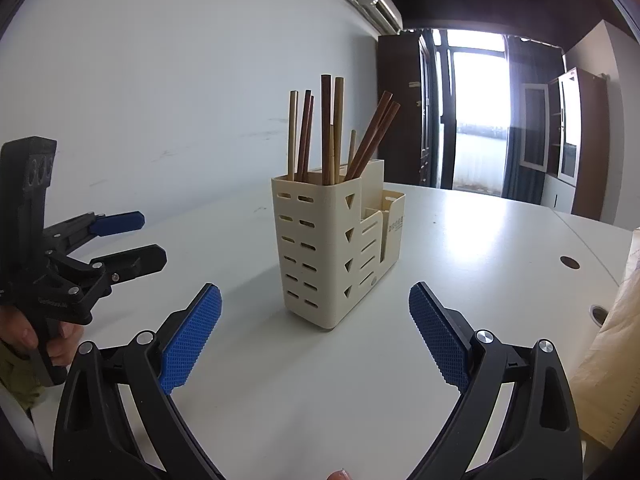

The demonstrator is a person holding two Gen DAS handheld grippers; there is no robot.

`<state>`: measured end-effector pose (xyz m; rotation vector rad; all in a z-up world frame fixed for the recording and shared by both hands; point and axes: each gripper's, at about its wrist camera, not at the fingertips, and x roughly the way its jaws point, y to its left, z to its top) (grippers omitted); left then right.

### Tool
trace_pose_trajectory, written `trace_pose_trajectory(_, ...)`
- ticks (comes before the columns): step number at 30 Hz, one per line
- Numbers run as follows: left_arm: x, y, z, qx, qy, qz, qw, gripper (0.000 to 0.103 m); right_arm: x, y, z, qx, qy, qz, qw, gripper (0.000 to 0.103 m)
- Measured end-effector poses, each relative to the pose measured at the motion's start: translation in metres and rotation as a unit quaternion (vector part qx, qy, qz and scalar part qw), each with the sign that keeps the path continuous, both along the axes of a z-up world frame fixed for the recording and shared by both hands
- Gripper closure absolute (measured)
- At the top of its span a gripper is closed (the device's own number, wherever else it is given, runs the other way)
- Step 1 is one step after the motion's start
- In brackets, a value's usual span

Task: Organize utensils

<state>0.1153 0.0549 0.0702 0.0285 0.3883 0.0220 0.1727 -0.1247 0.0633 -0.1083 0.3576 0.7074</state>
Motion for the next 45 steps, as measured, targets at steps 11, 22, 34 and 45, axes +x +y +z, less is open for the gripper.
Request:
trace_pose_trajectory(11,-0.0012,-0.0058,0.0000,0.002,-0.003,-0.012,0.9999,0.006,-0.0001,0.0000,0.0002,0.000,0.000,-0.001,1.000,0.007)
trace_pose_trajectory(22,-0.0016,-0.0075,0.0001,0.000,-0.002,-0.019,0.9998,0.006,-0.0012,-0.0003,0.0008,0.000,-0.001,0.001,1.000,0.007)
trace_pose_trajectory(34,-0.0018,-0.0086,-0.0008,0.005,-0.004,-0.019,0.9998,0.006,-0.0015,0.0008,0.0007,-0.002,0.000,0.003,1.000,0.007)
trace_pose_trajectory(45,-0.0034,-0.0094,0.0004,0.003,-0.006,-0.025,0.9997,0.006,-0.0021,0.0010,0.0002,-0.003,0.000,0.003,1.000,0.007)
